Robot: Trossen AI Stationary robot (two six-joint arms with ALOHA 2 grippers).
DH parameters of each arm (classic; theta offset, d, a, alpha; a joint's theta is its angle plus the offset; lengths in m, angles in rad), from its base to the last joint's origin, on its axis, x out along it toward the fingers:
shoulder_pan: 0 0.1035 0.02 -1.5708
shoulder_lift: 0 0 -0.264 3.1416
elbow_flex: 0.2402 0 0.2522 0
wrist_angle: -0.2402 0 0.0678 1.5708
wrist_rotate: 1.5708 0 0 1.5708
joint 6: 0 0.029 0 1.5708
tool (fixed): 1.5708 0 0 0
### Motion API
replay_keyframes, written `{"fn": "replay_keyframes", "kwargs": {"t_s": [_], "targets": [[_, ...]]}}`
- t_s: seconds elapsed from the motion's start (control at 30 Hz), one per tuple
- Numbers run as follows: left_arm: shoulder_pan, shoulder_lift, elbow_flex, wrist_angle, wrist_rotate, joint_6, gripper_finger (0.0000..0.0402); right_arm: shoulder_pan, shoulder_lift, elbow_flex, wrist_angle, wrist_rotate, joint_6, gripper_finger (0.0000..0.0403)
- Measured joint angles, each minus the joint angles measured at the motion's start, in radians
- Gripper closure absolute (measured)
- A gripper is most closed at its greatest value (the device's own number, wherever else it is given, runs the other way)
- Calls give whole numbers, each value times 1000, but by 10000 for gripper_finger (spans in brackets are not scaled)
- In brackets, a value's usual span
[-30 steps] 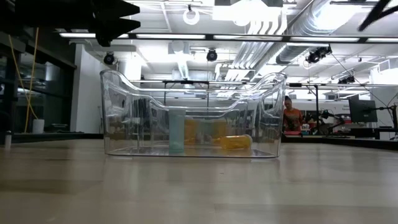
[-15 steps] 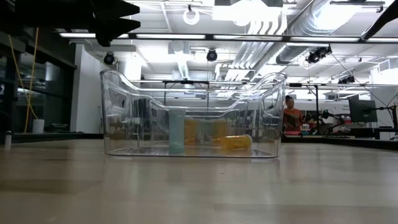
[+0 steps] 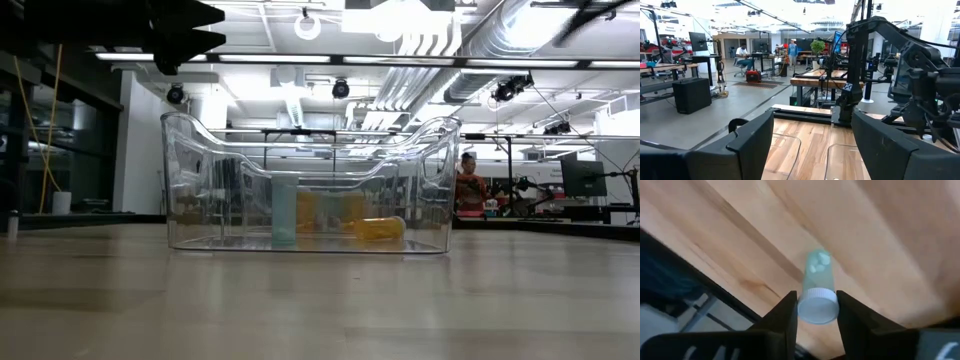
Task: Pick and place medicine bottles into bin by pill shape (circle, oval)
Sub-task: Put the blue tablet bottle into the bottom transparent bin
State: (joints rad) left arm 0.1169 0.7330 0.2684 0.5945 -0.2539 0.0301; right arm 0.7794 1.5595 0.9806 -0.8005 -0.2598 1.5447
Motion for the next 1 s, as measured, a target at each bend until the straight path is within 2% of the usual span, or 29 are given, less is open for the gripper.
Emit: {"fn": "replay_keyframes", "kwargs": {"t_s": [0.13,0.27,0.43,0.6,0.7,0.8,0.93,1.0], "targets": [[0,0,0,0,0,0,145,-68,-65,0,-33,52,-191,310],[0,0,0,0,0,15,145,-149,-171,0,-38,162,-431,312],[0,0,0,0,0,2,145,-258,-335,0,10,396,-752,312],[0,0,0,1,0,-1,145,-357,-449,0,211,588,-1135,312],[0,0,0,1,8,-1,145,-417,-464,0,401,595,-1367,312],[0,0,0,1,49,-1,145,-471,-444,0,575,530,-1566,312],[0,0,0,2,124,-2,145,-541,-377,0,738,441,-1701,312],[0,0,0,8,149,-1,145,-571,-336,0,777,433,-1722,312]]}}
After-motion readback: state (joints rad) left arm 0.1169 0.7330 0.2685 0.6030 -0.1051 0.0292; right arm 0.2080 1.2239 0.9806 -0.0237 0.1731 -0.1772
